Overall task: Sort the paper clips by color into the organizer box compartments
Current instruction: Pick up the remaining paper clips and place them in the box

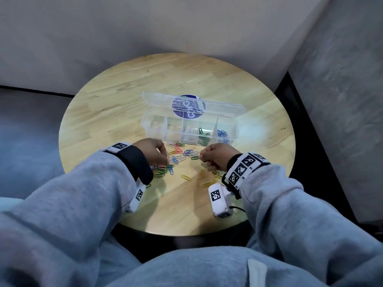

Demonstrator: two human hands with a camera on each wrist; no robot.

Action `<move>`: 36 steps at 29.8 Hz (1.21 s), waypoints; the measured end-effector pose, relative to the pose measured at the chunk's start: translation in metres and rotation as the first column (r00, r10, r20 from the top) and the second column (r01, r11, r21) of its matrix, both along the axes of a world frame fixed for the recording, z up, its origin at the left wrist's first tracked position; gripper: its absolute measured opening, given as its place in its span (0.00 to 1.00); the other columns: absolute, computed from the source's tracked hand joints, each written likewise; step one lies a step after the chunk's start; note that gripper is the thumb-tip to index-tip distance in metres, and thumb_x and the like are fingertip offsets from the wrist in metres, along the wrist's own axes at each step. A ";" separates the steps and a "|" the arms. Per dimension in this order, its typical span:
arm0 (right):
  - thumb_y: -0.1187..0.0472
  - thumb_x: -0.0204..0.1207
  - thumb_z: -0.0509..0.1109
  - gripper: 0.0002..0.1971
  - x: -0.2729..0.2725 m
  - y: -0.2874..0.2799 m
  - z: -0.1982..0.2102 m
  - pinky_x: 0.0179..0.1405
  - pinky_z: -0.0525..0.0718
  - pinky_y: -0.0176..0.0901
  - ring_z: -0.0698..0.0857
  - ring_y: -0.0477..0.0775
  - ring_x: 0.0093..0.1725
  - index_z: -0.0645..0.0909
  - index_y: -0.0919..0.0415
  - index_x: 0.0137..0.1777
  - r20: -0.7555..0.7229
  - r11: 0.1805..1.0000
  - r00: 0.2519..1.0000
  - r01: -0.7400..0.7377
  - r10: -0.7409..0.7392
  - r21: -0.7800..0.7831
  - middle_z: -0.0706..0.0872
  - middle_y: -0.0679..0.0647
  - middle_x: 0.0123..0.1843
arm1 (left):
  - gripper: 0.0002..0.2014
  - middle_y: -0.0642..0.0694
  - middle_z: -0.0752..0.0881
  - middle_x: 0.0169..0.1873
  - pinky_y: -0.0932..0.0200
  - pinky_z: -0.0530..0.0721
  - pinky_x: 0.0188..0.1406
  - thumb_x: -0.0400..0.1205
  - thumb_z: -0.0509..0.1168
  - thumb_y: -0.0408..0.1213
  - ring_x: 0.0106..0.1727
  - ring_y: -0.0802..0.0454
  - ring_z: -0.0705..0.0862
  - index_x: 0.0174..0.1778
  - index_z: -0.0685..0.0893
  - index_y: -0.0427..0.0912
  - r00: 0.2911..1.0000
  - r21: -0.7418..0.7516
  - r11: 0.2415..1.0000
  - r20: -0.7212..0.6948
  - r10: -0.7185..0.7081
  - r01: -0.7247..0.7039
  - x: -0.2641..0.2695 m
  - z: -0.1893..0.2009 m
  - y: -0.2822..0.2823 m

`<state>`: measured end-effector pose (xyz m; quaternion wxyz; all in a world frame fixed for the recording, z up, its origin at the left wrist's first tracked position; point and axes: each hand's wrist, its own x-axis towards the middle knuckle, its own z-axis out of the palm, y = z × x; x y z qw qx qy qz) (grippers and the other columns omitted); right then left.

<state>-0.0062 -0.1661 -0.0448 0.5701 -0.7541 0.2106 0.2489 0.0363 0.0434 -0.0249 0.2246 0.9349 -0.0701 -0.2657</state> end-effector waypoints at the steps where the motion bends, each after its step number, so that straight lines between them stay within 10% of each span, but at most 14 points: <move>1: 0.71 0.76 0.68 0.07 0.000 0.000 -0.001 0.26 0.72 0.40 0.71 0.50 0.26 0.77 0.62 0.37 0.000 0.998 1.000 0.029 -0.029 0.053 0.75 0.57 0.29 | 0.08 0.54 0.79 0.31 0.66 0.67 0.26 0.71 0.74 0.37 0.33 0.55 0.77 0.39 0.80 0.50 0.998 0.095 0.994 0.036 -0.050 0.047 -0.001 0.000 -0.001; 6: 0.74 0.77 0.65 0.08 -0.004 -0.002 0.001 0.22 0.73 0.36 0.70 0.49 0.25 0.77 0.64 0.38 0.007 0.991 0.999 0.050 -0.052 0.120 0.73 0.57 0.29 | 0.14 0.51 0.82 0.44 0.65 0.69 0.28 0.72 0.68 0.34 0.44 0.50 0.78 0.52 0.83 0.50 0.975 0.322 0.925 0.017 -0.221 0.204 -0.001 -0.009 -0.005; 24: 0.75 0.77 0.63 0.09 -0.008 -0.004 -0.003 0.24 0.69 0.40 0.68 0.51 0.25 0.76 0.64 0.38 -0.037 0.991 0.997 0.069 -0.065 0.119 0.72 0.57 0.27 | 0.11 0.54 0.79 0.26 0.64 0.73 0.33 0.74 0.72 0.38 0.36 0.53 0.77 0.28 0.79 0.48 0.986 0.188 0.971 -0.108 -0.130 0.148 0.001 -0.021 0.000; 31: 0.73 0.81 0.58 0.11 -0.010 -0.001 0.002 0.29 0.72 0.40 0.69 0.50 0.29 0.77 0.64 0.40 -0.096 0.955 0.982 0.179 -0.161 0.236 0.70 0.57 0.31 | 0.11 0.51 0.75 0.21 0.64 0.67 0.25 0.76 0.71 0.37 0.24 0.55 0.70 0.29 0.78 0.45 0.972 -0.089 0.996 -0.231 -0.037 0.017 0.003 -0.005 0.002; 36: 0.75 0.81 0.51 0.15 -0.017 0.003 0.010 0.20 0.80 0.32 0.72 0.50 0.31 0.77 0.68 0.40 -0.136 0.901 0.970 0.238 -0.202 0.363 0.71 0.58 0.32 | 0.14 0.44 0.71 0.25 0.72 0.65 0.12 0.80 0.61 0.24 0.15 0.59 0.69 0.28 0.72 0.38 0.860 -0.413 0.817 -0.477 0.182 -0.402 -0.003 0.009 -0.004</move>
